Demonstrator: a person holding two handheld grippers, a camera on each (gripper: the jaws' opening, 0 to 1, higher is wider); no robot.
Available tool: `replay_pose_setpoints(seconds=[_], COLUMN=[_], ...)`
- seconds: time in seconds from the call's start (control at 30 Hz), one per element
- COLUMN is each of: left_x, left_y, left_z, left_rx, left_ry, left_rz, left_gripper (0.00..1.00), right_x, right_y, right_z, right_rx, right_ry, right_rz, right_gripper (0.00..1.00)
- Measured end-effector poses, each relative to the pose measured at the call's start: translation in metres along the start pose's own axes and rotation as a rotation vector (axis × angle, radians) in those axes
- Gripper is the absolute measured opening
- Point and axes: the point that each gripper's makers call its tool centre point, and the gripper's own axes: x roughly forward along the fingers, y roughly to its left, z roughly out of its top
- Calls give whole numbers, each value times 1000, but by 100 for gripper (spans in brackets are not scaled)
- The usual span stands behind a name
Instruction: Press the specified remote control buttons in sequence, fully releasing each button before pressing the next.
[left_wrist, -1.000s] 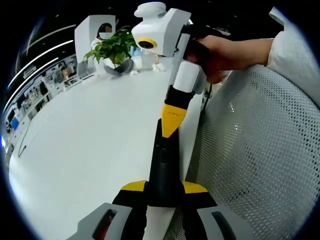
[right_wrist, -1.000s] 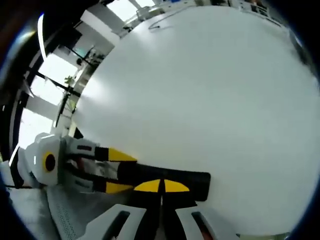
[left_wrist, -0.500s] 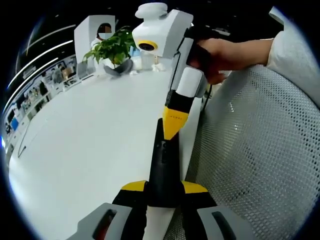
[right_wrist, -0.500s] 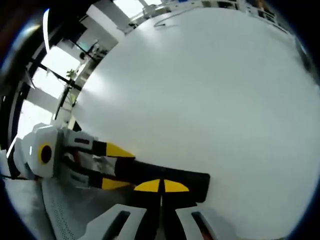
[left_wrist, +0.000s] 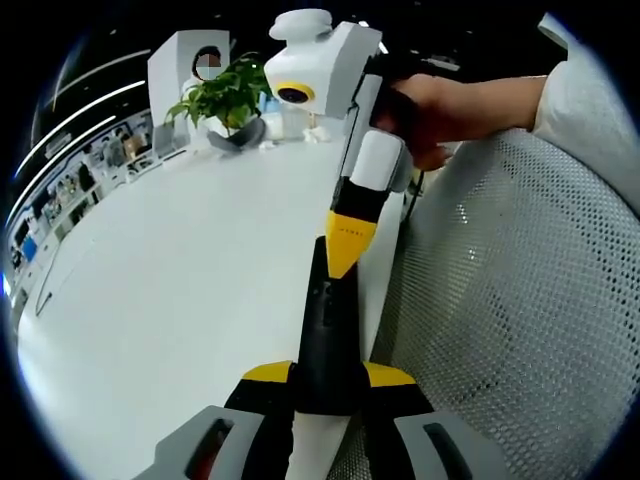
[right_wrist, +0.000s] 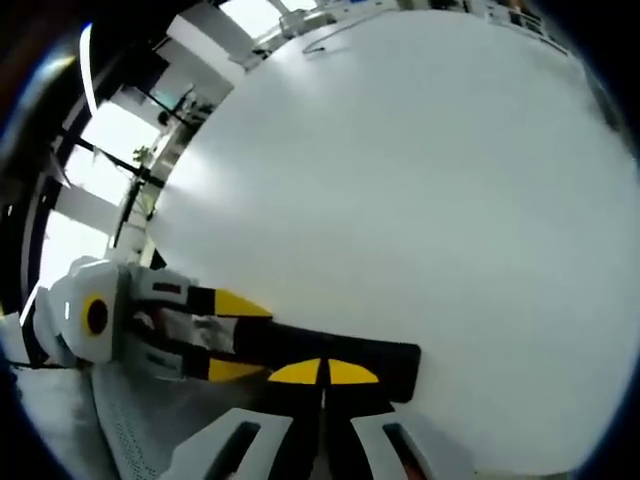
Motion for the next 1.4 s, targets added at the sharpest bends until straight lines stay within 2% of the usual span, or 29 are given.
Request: replay_pose_setpoints(seconds=[0.07, 0.2, 0.3, 0.37, 0.47, 0.53, 0.63, 0.83, 0.87, 1.4], left_x=[0, 0, 0, 0, 0, 0, 0, 0, 0, 1], left_y=[0, 0, 1, 0, 0, 0, 0, 1, 1, -1], left_z=[0, 0, 1, 1, 0, 1, 1, 1, 1, 1], left_rx=[0, -1, -1, -2, -2, -2, -2, -1, -1, 8], left_ry=[0, 0, -1, -1, -2, -2, -2, -2, -2, -3], left_rz=[0, 0, 0, 0, 0, 0, 0, -1, -1, -7], left_gripper=[24, 24, 24, 24, 24, 24, 24, 24, 24, 25], right_x=[-2, -6, -13, -14, -9, -8, -6, -3, -2, 0], right_y=[-3, -3, -6, -7, -7, -11, -5, -5, -8, -8], right_z=[2, 3, 9, 8, 0, -1, -3, -5, -7, -9], right_rx=[-14, 22, 24, 36, 65, 12, 13, -12, -24, -101], right_ry=[-12, -10, -49, -49, 2, 16, 30, 43, 61, 63], right_rz=[-36, -22, -47, -43, -40, -90, -60, -64, -84, -105], right_gripper=[0, 0, 0, 0, 0, 0, 0, 0, 0, 0])
